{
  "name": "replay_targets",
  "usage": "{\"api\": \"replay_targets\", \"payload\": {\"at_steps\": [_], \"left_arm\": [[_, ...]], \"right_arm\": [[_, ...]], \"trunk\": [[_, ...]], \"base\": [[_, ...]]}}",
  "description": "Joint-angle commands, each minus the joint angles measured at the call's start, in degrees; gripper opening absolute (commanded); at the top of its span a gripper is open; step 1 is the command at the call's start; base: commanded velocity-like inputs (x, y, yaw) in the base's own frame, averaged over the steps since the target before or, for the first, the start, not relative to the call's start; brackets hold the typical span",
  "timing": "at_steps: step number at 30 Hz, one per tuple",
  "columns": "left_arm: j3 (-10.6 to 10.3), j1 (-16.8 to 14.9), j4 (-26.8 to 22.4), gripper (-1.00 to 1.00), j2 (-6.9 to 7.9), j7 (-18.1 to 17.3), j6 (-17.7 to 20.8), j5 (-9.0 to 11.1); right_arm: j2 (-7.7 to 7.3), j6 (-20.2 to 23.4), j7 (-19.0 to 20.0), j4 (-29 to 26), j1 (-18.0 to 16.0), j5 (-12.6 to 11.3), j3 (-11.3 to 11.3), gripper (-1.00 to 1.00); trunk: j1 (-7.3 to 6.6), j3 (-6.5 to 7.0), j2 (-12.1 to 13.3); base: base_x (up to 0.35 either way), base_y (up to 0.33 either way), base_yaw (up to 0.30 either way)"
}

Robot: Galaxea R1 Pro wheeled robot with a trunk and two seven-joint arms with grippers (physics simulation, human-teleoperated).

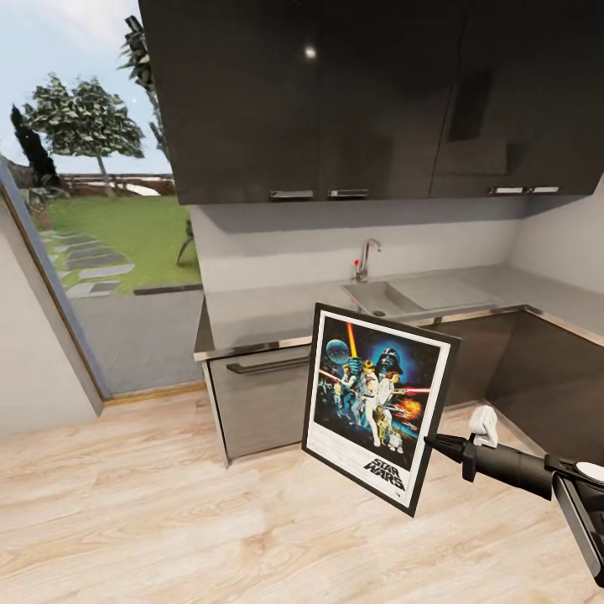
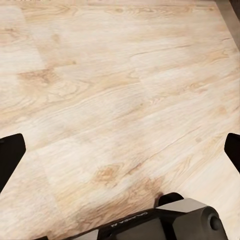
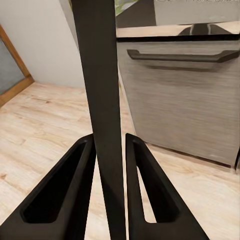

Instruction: Pick up the poster from the kitchen countertop and hang it on one of the wall nails in the kitchen.

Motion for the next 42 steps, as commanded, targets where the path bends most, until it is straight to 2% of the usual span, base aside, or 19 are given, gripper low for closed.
{"api": "replay_targets", "payload": {"at_steps": [1,8,15,42], "left_arm": [[-0.49,-0.06,0.05,1.0,0.01,-0.12,-0.29,0.42],[-0.49,-0.06,0.05,1.0,0.01,-0.12,-0.29,0.42],[-0.49,-0.06,0.05,1.0,0.01,-0.12,-0.29,0.42],[-0.49,-0.06,0.05,1.0,0.01,-0.12,-0.28,0.42]], "right_arm": [[-0.01,0.68,0.26,0.01,-0.06,-0.34,-0.03,-1.0],[-0.01,0.68,0.32,0.01,-0.06,-0.34,-0.03,-1.0],[-0.01,0.68,0.33,0.01,-0.06,-0.34,0.02,-1.0],[0.08,0.59,0.33,0.01,-0.05,-0.34,0.1,-1.0]], "trunk": [[0.04,-0.11,-0.13],[0.04,-0.05,-0.13],[0.04,-0.05,-0.13],[0.04,-0.05,-0.13]], "base": [[0.0,0.0,0.0],[-0.001,0.01,0.0],[-0.108,0.215,0.049],[-0.188,0.264,0.273]]}}
